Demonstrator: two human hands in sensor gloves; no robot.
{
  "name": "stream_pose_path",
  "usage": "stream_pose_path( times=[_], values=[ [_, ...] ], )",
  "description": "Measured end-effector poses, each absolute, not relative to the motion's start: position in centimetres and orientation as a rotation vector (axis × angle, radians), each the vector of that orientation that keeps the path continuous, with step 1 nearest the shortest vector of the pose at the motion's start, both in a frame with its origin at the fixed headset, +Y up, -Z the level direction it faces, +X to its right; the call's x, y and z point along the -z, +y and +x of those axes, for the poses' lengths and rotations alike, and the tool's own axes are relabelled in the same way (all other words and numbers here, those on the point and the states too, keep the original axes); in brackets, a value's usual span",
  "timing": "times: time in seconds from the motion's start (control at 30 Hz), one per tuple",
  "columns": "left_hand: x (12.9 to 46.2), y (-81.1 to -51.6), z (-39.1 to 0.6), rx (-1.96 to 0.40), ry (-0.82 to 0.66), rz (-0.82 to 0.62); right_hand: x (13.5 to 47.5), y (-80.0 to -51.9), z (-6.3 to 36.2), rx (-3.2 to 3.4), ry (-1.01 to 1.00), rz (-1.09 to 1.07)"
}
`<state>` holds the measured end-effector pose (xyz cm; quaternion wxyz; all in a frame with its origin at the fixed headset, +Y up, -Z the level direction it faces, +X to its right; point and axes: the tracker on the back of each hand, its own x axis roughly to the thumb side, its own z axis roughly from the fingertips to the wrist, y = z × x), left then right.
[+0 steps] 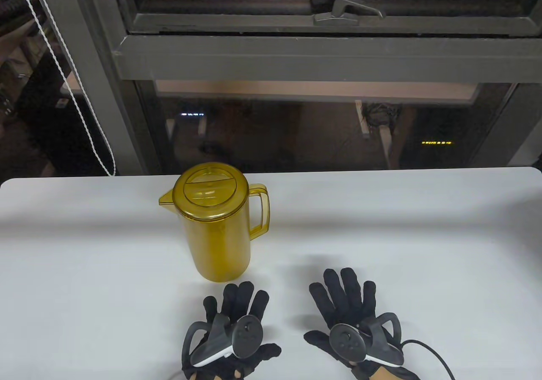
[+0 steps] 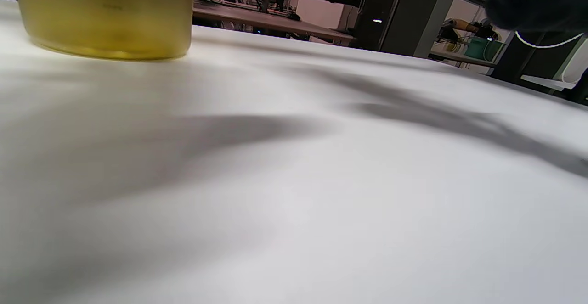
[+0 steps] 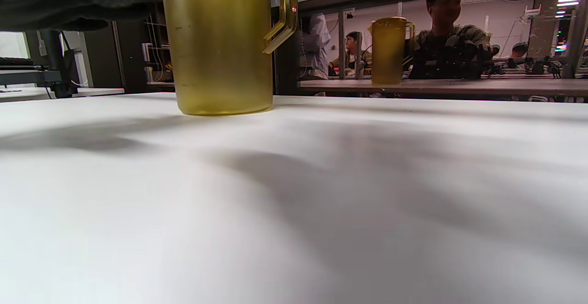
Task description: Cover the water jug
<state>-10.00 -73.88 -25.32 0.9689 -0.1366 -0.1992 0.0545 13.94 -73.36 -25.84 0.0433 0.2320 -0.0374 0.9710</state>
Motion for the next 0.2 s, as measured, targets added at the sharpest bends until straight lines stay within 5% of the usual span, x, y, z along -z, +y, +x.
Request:
stream_pose_path(
  times=[0.2],
  values=[
    [25.02, -73.81, -9.56, -0.089, -0.408, -0.273, 25.82, -73.65, 14.07, -2.985, -0.087, 0.696]
  ],
)
